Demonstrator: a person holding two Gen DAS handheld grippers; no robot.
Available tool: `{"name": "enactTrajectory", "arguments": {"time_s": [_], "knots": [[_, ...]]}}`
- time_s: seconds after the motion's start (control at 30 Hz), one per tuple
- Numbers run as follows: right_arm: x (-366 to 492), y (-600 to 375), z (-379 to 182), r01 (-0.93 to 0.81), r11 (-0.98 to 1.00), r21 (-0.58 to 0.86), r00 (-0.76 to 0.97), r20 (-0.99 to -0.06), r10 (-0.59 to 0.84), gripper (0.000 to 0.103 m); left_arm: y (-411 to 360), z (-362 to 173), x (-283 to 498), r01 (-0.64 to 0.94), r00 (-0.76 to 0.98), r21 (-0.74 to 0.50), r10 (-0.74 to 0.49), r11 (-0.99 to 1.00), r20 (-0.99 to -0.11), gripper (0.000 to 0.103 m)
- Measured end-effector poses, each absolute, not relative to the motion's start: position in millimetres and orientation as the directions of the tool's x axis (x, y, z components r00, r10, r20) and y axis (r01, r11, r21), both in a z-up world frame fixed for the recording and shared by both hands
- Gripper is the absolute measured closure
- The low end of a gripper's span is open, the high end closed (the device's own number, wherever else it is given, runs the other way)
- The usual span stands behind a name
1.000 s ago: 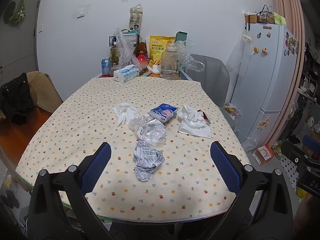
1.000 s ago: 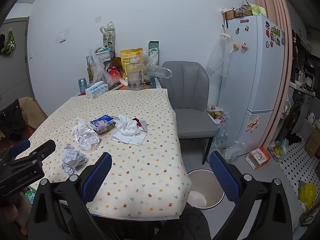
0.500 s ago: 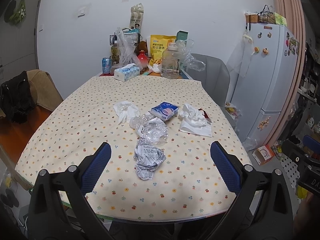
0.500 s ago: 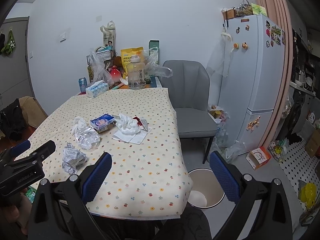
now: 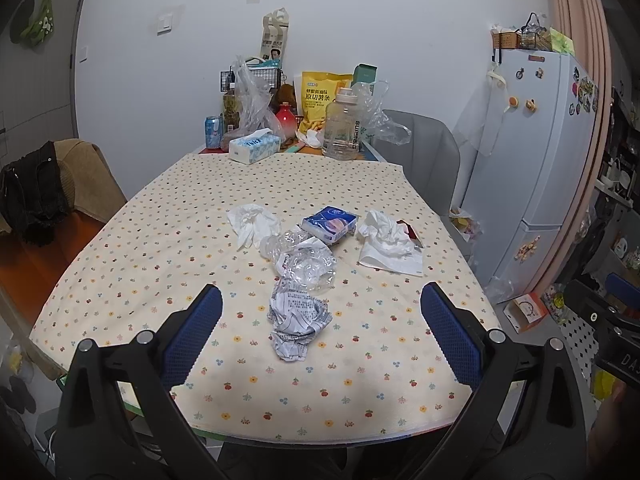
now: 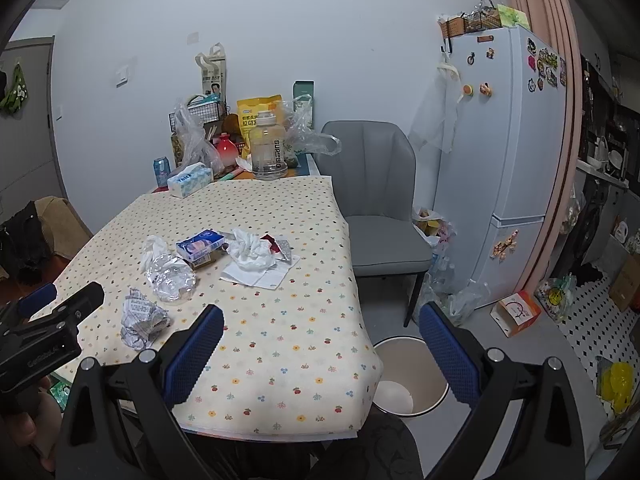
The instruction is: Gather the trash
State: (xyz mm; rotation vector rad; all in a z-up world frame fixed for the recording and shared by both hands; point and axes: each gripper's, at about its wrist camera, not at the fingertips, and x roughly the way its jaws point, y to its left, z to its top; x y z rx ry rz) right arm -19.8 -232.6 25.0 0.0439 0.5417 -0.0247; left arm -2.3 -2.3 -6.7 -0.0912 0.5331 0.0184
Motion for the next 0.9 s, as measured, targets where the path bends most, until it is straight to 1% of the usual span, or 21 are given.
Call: {"name": "enactTrajectory", "arguments": {"time_s": [0.9], "knots": [[-20.9, -237.1, 28.4, 0.005, 0.999, 0.05, 0.87, -0.493, 0.021, 0.007, -4.9, -2.5, -4.6, -0.033, 0.869, -0.085, -0.014, 0.996, -0.495, 0.004]]}}
